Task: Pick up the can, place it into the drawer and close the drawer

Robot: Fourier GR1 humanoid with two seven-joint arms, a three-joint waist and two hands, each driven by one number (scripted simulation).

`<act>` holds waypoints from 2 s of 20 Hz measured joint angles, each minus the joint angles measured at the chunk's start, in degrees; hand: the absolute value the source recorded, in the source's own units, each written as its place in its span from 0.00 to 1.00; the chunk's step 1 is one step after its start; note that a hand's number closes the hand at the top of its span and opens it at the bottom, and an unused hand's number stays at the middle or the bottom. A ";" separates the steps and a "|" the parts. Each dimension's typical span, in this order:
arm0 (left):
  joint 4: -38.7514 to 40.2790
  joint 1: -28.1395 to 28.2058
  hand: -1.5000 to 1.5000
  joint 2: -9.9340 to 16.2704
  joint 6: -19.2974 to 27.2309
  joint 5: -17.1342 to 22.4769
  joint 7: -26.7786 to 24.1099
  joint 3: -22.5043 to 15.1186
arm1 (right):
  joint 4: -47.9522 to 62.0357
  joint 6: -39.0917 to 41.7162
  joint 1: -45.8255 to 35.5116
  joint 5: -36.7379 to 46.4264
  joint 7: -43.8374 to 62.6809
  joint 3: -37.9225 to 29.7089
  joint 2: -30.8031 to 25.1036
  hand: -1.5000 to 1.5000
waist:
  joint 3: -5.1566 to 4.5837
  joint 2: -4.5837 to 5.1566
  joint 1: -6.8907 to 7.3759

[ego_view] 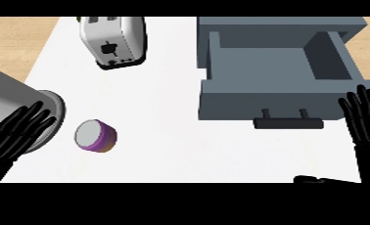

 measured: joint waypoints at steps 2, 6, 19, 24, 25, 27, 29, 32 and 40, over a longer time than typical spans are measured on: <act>2.35 -1.33 0.00 -0.38 -1.15 -0.31 -0.28 1.06 | -1.01 0.35 1.03 0.17 -0.17 0.09 0.44 0.00 | 0.01 0.01 -0.06; 3.87 -3.01 0.00 -3.17 -1.24 -4.24 -0.23 -0.09 | 0.56 0.90 1.64 1.28 -2.11 0.22 1.29 0.00 | -0.01 0.01 -0.09; 17.53 -6.72 0.00 -8.18 -5.54 -16.22 -9.98 0.06 | 2.41 4.34 1.91 -0.27 -3.69 -3.46 0.68 0.00 | -0.01 0.04 -0.11; 23.96 -9.36 0.00 -9.37 -5.17 -21.69 -15.05 0.23 | 2.79 4.94 2.49 0.01 -4.64 -3.86 1.57 0.00 | -0.01 0.04 -0.17; 25.82 -9.93 0.00 -9.05 -5.53 -22.49 -16.59 0.69 | 3.24 5.12 2.17 0.08 -4.72 -3.88 1.59 0.00 | -0.01 0.04 -0.17; 27.13 -9.94 0.00 -9.02 -5.72 -23.52 -18.02 0.99 | 2.84 4.64 1.69 0.90 -4.12 -3.26 2.17 0.00 | 0.00 0.04 -0.14; 28.77 -10.03 0.00 -9.11 -5.57 -25.07 -19.88 1.24 | 2.79 4.99 1.68 0.61 -4.08 -3.82 2.14 0.00 | -0.01 0.04 -0.12; 32.71 -9.79 0.00 -8.76 -5.74 -27.62 -24.21 1.88 | 3.41 5.80 2.18 0.25 -5.09 -4.48 2.15 0.00 | -0.01 0.04 -0.14; 45.56 -13.93 0.00 -6.21 -5.90 -32.87 -33.61 3.26 | 1.66 6.18 1.69 0.69 -3.38 -4.48 2.69 0.00 | -0.02 0.04 -0.20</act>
